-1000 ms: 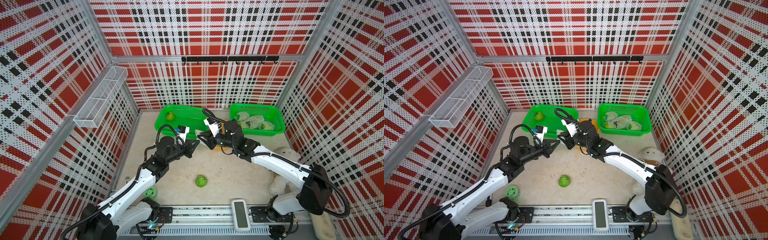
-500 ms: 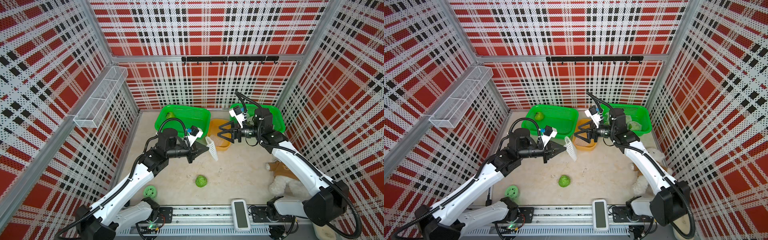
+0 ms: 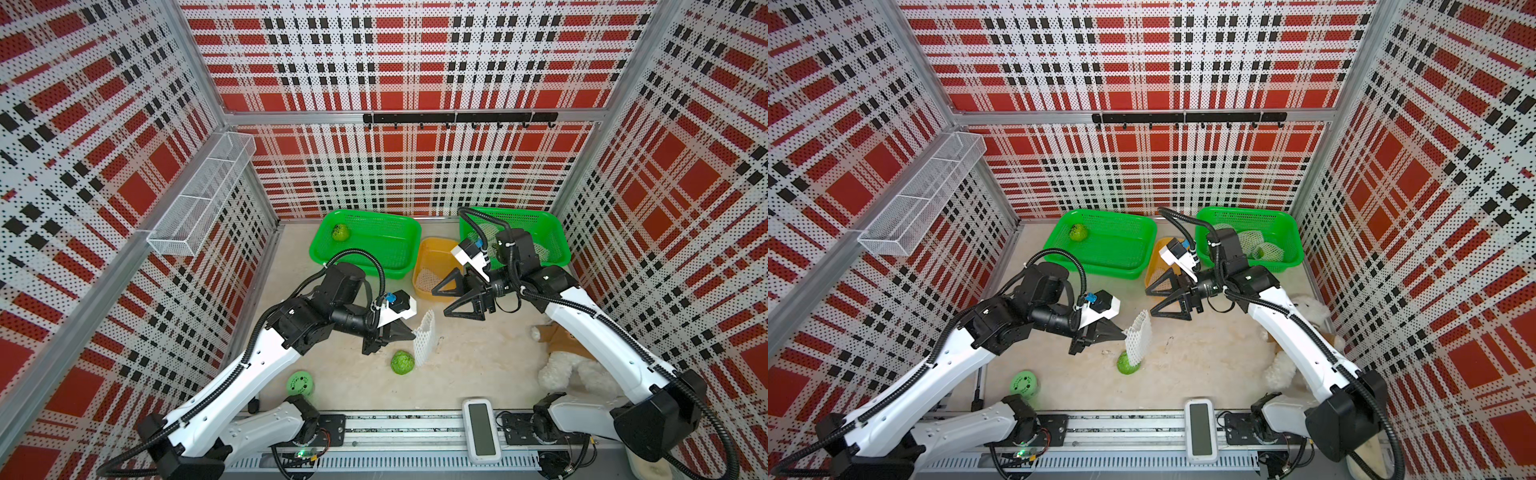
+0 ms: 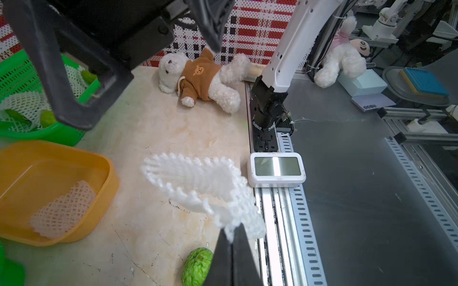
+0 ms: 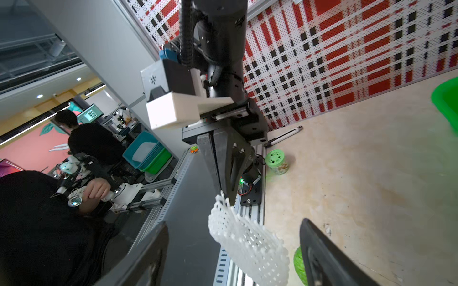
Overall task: Sleeve custard apples in foam nets
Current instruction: Open the foam net.
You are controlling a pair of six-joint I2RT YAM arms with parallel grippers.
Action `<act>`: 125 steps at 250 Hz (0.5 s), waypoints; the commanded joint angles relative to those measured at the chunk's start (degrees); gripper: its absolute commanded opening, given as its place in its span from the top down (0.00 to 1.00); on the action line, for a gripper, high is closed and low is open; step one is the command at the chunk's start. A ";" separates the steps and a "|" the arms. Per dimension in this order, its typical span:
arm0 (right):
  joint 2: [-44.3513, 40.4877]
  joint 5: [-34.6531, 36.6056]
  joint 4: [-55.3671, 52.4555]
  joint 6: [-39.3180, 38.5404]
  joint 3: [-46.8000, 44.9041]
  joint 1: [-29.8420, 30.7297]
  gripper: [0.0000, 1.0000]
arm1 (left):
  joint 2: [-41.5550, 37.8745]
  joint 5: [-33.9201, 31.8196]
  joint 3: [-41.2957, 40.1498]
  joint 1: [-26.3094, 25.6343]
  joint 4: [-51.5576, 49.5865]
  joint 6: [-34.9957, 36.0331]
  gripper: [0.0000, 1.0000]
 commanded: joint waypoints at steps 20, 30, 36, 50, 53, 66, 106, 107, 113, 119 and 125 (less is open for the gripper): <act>2.87 -1.05 -4.38 -6.68 1.47 1.37 0.15 | -1.51 4.85 2.19 -0.26 -3.90 4.87 1.00; 3.50 -1.19 -5.70 -7.89 2.10 1.85 0.15 | -1.78 4.53 2.19 -0.28 -3.91 4.88 1.00; 4.03 -1.11 -7.38 -9.34 2.72 2.29 0.15 | -2.04 4.32 2.19 -0.20 -3.91 4.91 1.00; 5.00 -0.46 -12.65 -13.81 4.52 3.58 0.15 | -2.48 3.18 1.89 0.12 -3.50 4.39 1.00; 5.20 -0.34 -13.96 -14.81 4.88 3.77 0.15 | -2.54 2.99 1.81 0.20 -3.29 4.32 1.00; 5.94 0.24 -17.40 -17.30 6.10 4.49 0.16 | -3.15 2.50 1.36 0.80 -2.46 3.92 1.00; 5.74 1.44 -17.06 -16.34 5.95 5.52 0.29 | -4.43 2.02 0.21 2.80 0.05 2.71 1.00; 5.72 1.49 -16.99 -16.22 5.92 5.52 0.29 | -4.39 2.07 0.19 2.82 0.05 2.71 1.00; 5.47 1.88 -16.60 -15.83 5.88 5.51 0.32 | -4.29 2.24 0.13 3.03 0.09 2.72 1.00; 5.19 2.47 -15.85 -15.00 5.72 5.53 0.37 | -4.19 2.61 0.20 3.35 0.05 2.64 1.00; 4.86 3.11 -14.95 -14.12 5.56 5.54 0.44 | -4.05 2.86 0.21 3.65 0.09 2.57 1.00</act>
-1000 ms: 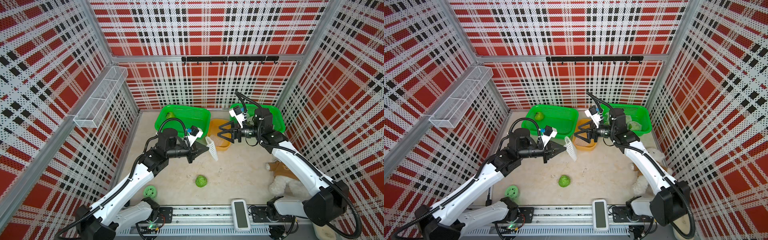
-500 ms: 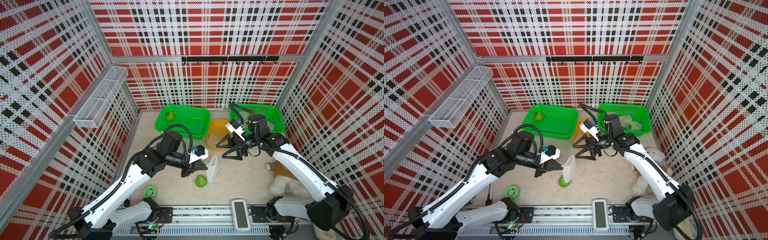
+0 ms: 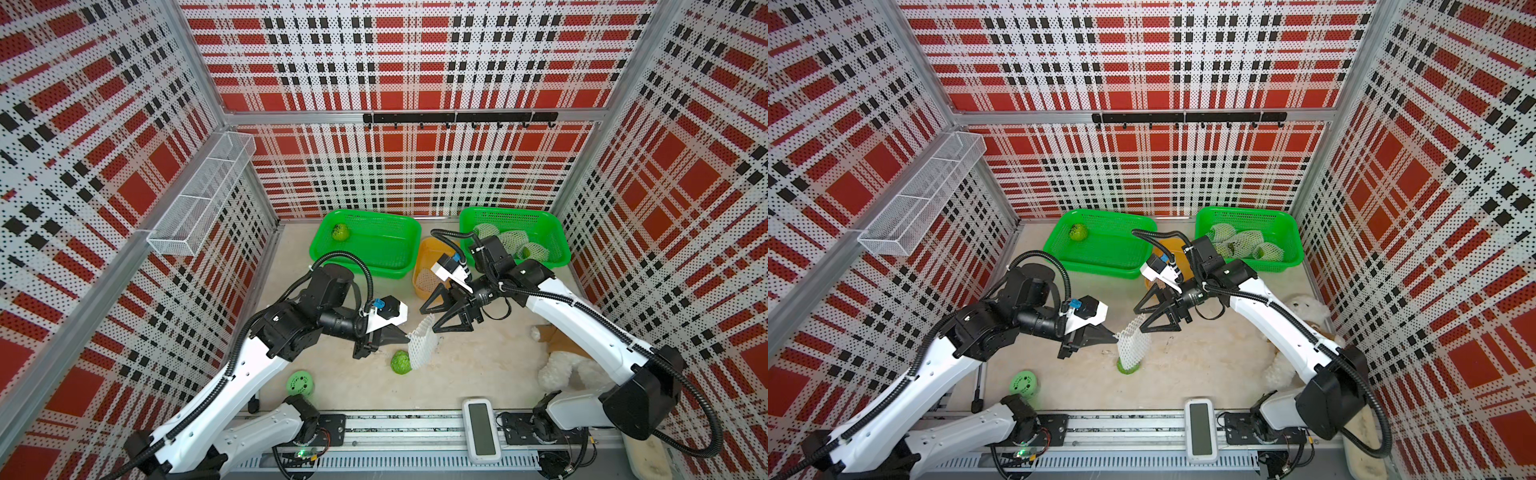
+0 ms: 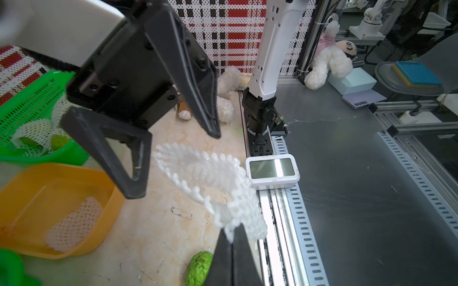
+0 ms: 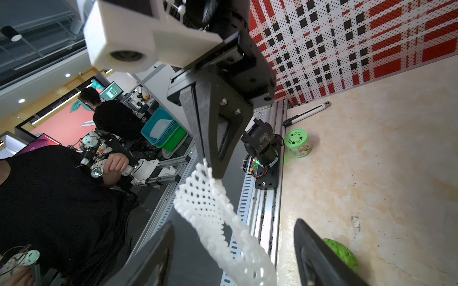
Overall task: Sleeve custard apples in foam nets
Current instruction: Open the foam net.
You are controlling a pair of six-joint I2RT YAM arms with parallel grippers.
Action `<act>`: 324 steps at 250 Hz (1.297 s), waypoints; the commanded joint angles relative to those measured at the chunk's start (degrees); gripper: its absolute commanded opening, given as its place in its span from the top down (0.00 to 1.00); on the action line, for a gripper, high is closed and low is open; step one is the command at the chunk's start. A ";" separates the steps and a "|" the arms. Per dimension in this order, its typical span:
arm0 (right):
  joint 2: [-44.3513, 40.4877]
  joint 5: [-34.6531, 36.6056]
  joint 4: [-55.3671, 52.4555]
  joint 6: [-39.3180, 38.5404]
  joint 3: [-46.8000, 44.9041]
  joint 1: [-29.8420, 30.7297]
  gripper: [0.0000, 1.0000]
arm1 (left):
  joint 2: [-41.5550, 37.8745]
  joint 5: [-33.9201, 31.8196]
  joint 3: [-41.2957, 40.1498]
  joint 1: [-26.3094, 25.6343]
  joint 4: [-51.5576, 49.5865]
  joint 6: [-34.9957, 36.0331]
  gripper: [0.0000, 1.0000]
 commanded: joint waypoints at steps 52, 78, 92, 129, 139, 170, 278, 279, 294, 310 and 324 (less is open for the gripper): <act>-3.67 4.61 8.66 6.29 -1.07 0.06 0.71 | 1.43 3.02 -0.25 3.19 1.36 -0.24 1.00; -4.61 4.91 11.98 8.79 -1.60 0.10 0.78 | 1.90 2.75 -0.42 5.24 3.29 -3.02 0.85; -5.67 5.77 18.73 14.29 -3.36 -0.02 0.82 | 1.59 -0.47 -1.53 7.80 8.48 -9.80 0.41; -8.76 9.71 42.26 34.39 -8.47 -0.92 0.89 | -1.24 -8.64 -9.06 15.65 27.59 -28.32 0.01; -8.96 11.22 47.41 39.31 -9.07 -1.38 0.89 | -2.21 -8.73 -11.11 17.51 31.42 -32.18 0.01; -8.65 20.72 53.37 48.04 -7.80 -1.97 0.89 | -5.57 -9.16 -19.72 20.15 48.17 -45.70 0.01; -8.40 47.87 69.43 77.18 -10.72 -2.59 0.91 | -2.23 -16.08 -31.06 12.02 75.72 -60.79 0.68; -8.42 47.98 69.45 77.27 -10.73 -2.63 0.91 | -2.19 -16.19 -31.18 11.96 76.07 -60.96 0.69; -8.91 49.17 69.39 78.53 -11.02 -2.60 0.91 | -0.59 -17.24 -32.62 10.92 80.89 -62.59 0.78; -9.21 50.00 68.78 79.74 -11.21 -2.57 0.90 | 2.09 -17.32 -33.45 10.34 87.40 -65.02 0.85; -9.31 49.97 68.34 80.19 -11.21 -2.57 0.90 | 4.85 -16.80 -33.55 10.19 93.81 -67.82 0.89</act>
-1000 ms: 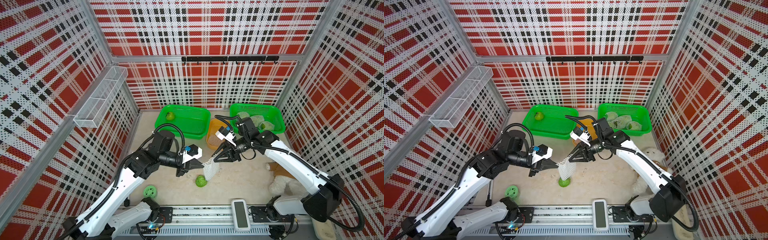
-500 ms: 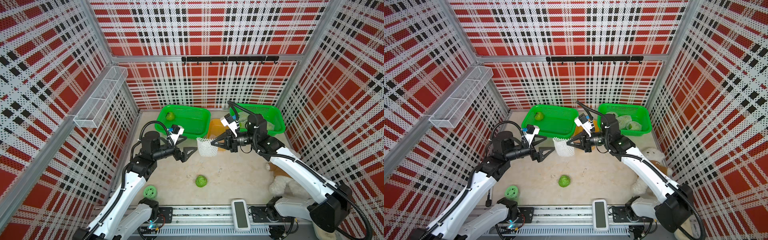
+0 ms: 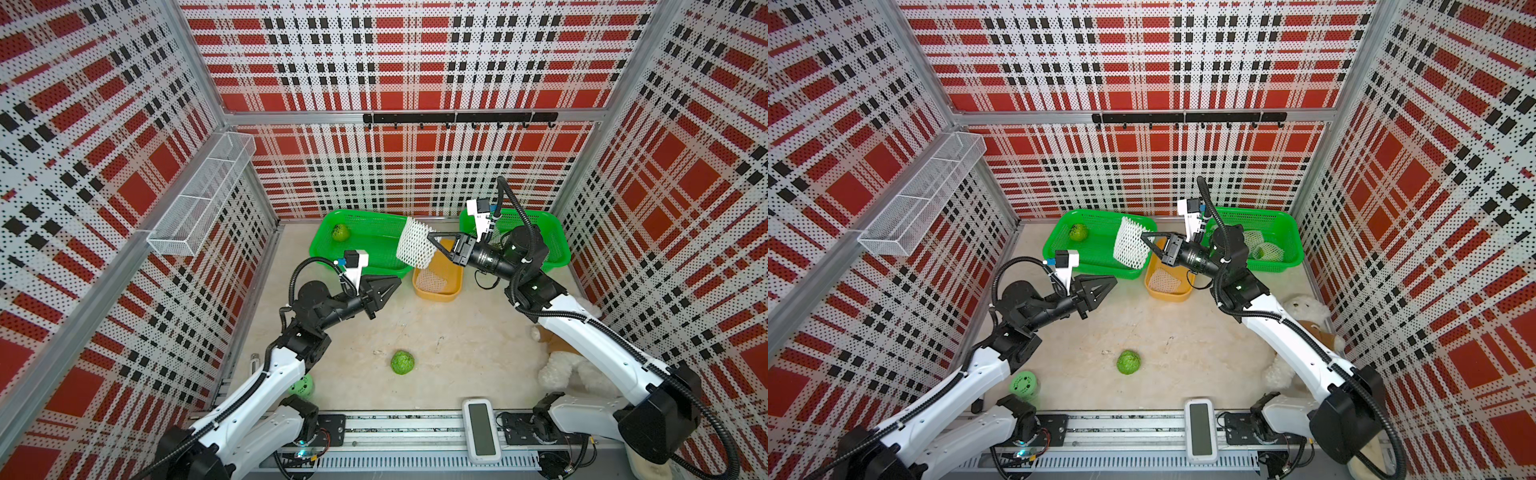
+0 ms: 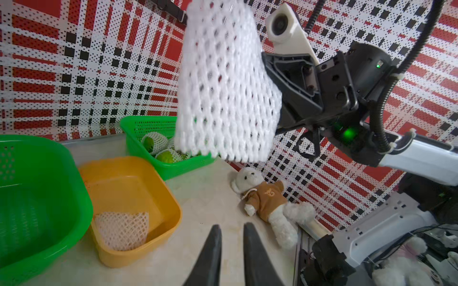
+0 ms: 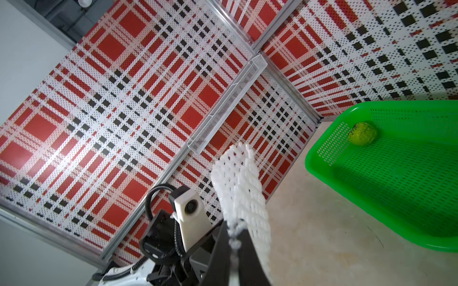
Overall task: Sleeve custard apples in foam nets
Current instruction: Open the foam net.
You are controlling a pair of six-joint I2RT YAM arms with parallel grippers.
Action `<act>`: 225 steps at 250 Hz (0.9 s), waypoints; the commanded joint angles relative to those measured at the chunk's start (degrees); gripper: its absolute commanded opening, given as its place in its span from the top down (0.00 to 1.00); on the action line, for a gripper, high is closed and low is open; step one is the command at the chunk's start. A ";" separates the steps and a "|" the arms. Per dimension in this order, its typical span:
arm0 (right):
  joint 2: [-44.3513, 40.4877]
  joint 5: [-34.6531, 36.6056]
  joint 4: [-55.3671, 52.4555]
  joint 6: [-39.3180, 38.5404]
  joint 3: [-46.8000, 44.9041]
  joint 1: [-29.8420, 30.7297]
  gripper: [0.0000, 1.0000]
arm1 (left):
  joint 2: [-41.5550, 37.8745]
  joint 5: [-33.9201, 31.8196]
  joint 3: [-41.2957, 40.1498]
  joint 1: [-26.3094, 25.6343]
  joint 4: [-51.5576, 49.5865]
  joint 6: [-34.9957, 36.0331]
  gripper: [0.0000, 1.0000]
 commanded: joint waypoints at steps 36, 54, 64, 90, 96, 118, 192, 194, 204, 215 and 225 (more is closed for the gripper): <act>-2.41 3.90 5.21 6.61 -2.02 -0.03 0.92 | 10.40 -1.48 -0.79 -0.91 31.98 -12.59 0.91; -2.61 3.56 5.26 6.05 -2.35 -0.03 0.92 | 13.14 -0.75 -0.18 -0.96 37.98 -14.84 0.91; -2.74 3.78 4.84 5.72 -2.62 -0.01 0.92 | 14.36 -0.36 0.52 -0.96 39.71 -15.55 0.91; -2.73 3.19 6.66 6.51 -3.68 0.02 0.92 | 16.99 0.37 1.98 -1.06 41.41 -16.61 0.91; -2.61 2.72 6.88 6.56 -3.67 0.00 0.92 | 17.63 0.38 2.01 -1.08 42.62 -17.16 0.91; -2.50 2.37 7.02 6.64 -3.58 0.13 0.93 | 19.23 0.68 2.68 -1.24 44.67 -18.45 0.91; -3.38 2.92 9.44 6.58 -4.02 0.29 0.94 | 18.88 -0.03 2.86 -2.80 39.48 -14.94 0.92; -3.43 2.91 9.31 6.49 -3.89 0.29 0.94 | 18.78 -0.05 2.72 -2.91 39.04 -14.61 0.92; -3.38 2.67 8.88 6.14 -3.26 0.21 0.94 | 17.95 0.20 2.66 -3.41 36.12 -12.51 0.92; -3.38 2.82 9.24 6.09 -3.15 0.27 0.94 | 16.88 0.43 2.76 -4.12 31.80 -9.34 0.93; -3.23 2.76 9.46 6.10 -2.98 0.28 0.95 | 15.67 -0.20 2.81 -5.12 27.54 -6.13 0.93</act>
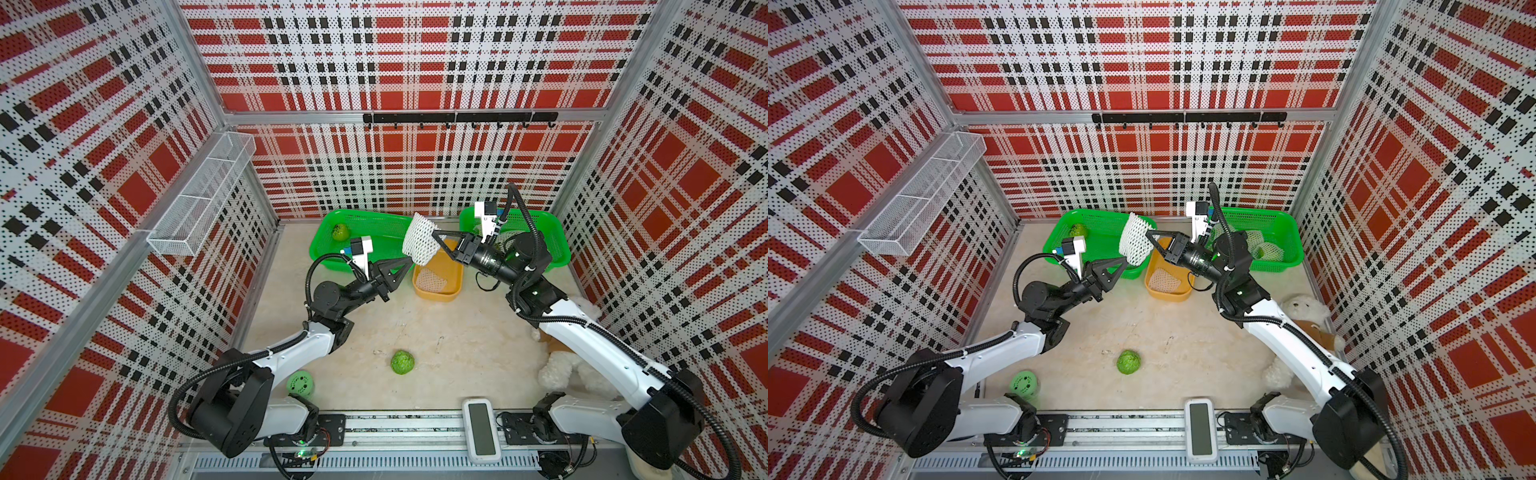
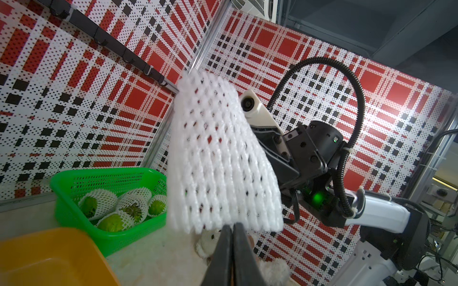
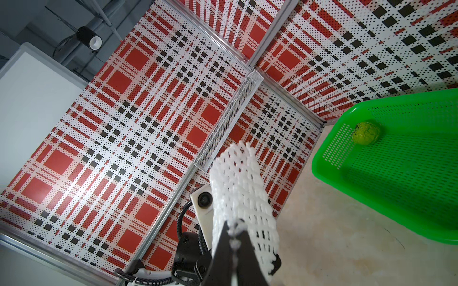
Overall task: Sleeve custard apples in foam nets
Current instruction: Open the foam net.
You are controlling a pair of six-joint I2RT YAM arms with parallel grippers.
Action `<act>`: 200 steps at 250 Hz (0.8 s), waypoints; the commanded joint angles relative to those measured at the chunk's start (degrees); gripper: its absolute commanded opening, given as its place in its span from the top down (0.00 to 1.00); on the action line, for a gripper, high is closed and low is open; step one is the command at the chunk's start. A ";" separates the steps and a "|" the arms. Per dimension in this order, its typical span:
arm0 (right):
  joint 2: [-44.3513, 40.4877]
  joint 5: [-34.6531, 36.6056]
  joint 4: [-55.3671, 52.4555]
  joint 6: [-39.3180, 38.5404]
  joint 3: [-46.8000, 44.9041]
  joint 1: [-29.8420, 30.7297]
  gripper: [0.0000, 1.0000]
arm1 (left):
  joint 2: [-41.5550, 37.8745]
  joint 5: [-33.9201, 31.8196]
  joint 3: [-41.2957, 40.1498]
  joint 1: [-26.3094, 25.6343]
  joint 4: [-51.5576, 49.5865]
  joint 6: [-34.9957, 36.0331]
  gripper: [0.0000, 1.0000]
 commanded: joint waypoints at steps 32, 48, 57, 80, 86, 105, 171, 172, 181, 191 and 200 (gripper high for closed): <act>-1.33 0.44 3.59 -0.84 0.99 0.20 0.95 | -6.39 -1.40 0.88 -4.27 -16.74 14.28 0.93; -1.18 0.39 3.65 -1.02 0.95 0.21 0.95 | -7.15 -2.27 0.74 -4.47 -18.02 14.99 0.93; -1.06 0.26 3.75 -0.94 0.98 0.22 0.95 | -7.35 -2.47 0.82 -4.41 -18.07 15.03 0.94; -0.54 -0.39 4.25 -0.75 1.03 0.29 0.95 | -7.32 -3.03 1.46 -4.16 -18.04 15.03 0.94; -0.45 -0.44 4.29 -0.78 1.01 0.31 0.95 | -7.25 -3.23 1.69 -3.98 -18.04 15.05 0.94; -0.45 -0.48 4.27 -1.17 0.99 0.71 0.96 | -7.13 -3.85 2.51 -3.69 -17.93 15.11 0.95; -0.94 -0.06 3.15 -2.82 0.56 1.17 0.96 | -7.34 -2.57 3.75 -1.84 -13.79 13.17 0.96; -0.96 -0.09 3.20 -2.83 0.56 1.14 0.96 | -7.37 -2.52 3.73 -1.83 -13.79 13.13 0.96; -0.91 -0.03 3.20 -2.88 0.53 1.17 0.96 | -7.70 -2.25 3.76 -1.86 -13.79 13.11 0.96; -0.81 -0.15 3.24 -3.04 0.58 1.16 0.96 | -8.00 -1.97 3.68 -1.82 -13.34 12.90 0.96; -0.71 -0.19 3.27 -3.14 0.61 1.18 0.96 | -8.30 -1.46 3.47 -1.82 -12.55 12.48 0.96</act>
